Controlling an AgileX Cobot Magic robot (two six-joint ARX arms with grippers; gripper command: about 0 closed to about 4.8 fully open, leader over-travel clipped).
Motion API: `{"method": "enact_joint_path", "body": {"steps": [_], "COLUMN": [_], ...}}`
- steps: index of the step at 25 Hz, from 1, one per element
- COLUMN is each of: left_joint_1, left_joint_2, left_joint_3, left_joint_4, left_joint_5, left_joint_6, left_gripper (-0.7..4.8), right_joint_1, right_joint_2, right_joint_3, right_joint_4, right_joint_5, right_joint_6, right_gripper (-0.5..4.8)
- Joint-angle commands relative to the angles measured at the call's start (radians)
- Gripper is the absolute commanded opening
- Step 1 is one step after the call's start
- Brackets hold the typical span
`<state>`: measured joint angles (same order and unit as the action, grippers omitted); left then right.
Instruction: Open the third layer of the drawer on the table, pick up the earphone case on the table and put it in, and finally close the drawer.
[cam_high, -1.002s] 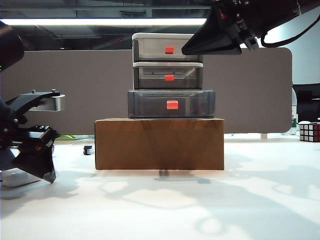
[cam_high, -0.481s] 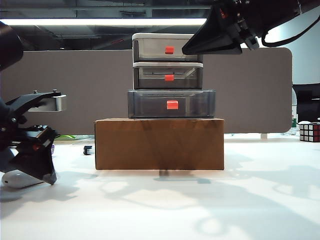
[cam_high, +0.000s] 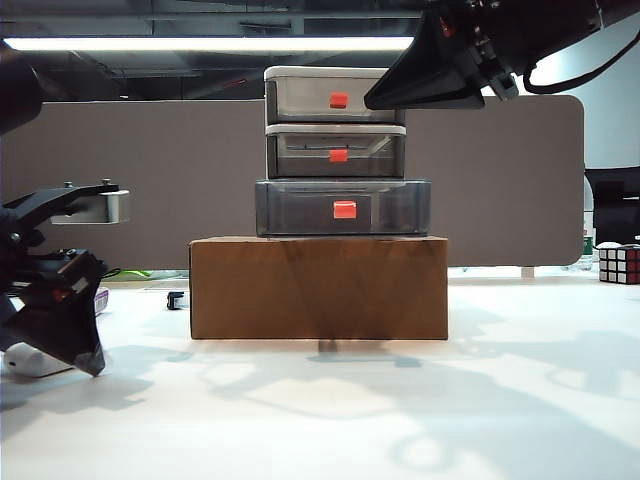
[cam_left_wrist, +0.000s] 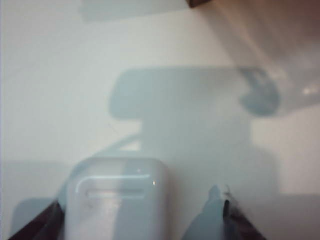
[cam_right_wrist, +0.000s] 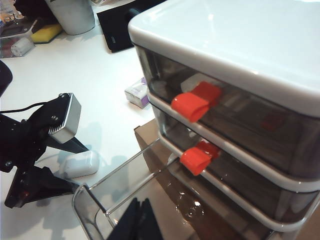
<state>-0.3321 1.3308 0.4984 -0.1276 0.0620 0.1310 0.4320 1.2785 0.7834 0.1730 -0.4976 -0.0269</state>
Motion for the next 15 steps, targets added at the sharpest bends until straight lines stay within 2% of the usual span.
{"method": "enact_joint_path", "body": {"steps": [1,2,9,11,13,15], "left_joint_1": [-0.002,-0.002,-0.002,-0.002,-0.002,-0.002], "left_joint_2": [0.003,0.003,0.003,0.003,0.000,-0.029], "left_joint_3": [-0.020,-0.020,-0.021,-0.020,-0.020,-0.016], "left_joint_4": [-0.130,-0.130,-0.126,-0.124,-0.111,-0.093], "left_joint_5": [-0.017,-0.017,-0.013,-0.013,-0.013,-0.014], "left_joint_6": [0.014,0.014,0.014,0.014,0.014,0.015], "left_gripper": [4.02,3.94,1.87,1.67,1.13,1.11], "right_joint_1": [0.000,0.000,0.000,0.000,0.000,0.000], "right_joint_2": [-0.005,-0.005,-0.005,-0.005,-0.005,-0.005], "right_joint_3": [0.006,0.006,0.006,0.006,0.006,0.006], "right_joint_4": [0.010,0.010,0.010,0.010,0.010,0.010], "right_joint_5": [0.002,0.002,0.002,0.002,0.002,0.002], "right_joint_6": [-0.003,-0.003,-0.003,-0.003,-0.004,-0.004], "right_gripper": [-0.06,-0.06,-0.06,-0.06,-0.06,-0.06]}}
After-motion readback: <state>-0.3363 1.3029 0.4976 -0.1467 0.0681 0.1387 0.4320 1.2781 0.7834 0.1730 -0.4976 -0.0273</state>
